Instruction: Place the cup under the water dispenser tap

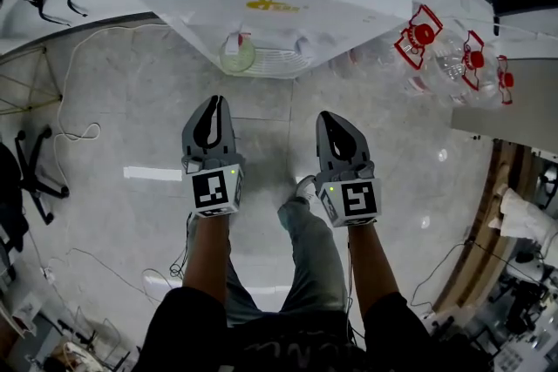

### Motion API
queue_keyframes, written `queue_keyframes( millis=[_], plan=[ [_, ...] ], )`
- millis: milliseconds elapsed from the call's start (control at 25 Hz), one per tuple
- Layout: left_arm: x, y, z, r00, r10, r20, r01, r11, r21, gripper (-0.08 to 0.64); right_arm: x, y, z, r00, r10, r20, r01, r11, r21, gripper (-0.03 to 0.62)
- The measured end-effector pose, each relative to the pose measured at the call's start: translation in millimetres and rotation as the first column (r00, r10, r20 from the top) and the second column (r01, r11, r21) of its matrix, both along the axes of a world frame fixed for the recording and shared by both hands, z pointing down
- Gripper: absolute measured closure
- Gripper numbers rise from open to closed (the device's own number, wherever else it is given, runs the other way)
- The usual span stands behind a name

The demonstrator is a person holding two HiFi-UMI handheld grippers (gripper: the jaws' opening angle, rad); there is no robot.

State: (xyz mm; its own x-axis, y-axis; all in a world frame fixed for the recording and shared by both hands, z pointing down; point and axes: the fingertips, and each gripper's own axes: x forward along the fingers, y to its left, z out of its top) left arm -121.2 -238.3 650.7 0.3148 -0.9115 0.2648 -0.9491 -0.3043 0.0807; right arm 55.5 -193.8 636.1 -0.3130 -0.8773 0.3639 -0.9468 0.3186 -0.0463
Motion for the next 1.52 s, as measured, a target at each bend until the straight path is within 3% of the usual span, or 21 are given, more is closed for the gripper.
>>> queue_keyframes(
  millis=[400,800,1520],
  plan=[
    [-11.4,12.8,-60.4,0.998,0.041,0.038,-0.040,0.999,-0.035,0.543,-8.9,0.4,-72.9,1.000,0.022,0.000,-0.022,1.000,0.022,0.577],
    [-18.3,30.8,-151.4,0.998,0.063,-0.001,-0.063,0.998,-0.032,0.543,-13.4,10.6,-163.1,0.999,0.053,0.004,-0.053,0.997,0.057,0.577],
    [-24.4,34.4,-285.8,0.997,0.081,-0.020,-0.080,0.995,0.056,0.543,-14.8,15.6,-272.3,0.999,0.049,0.010,-0.050,0.995,0.090,0.578]
  ],
)
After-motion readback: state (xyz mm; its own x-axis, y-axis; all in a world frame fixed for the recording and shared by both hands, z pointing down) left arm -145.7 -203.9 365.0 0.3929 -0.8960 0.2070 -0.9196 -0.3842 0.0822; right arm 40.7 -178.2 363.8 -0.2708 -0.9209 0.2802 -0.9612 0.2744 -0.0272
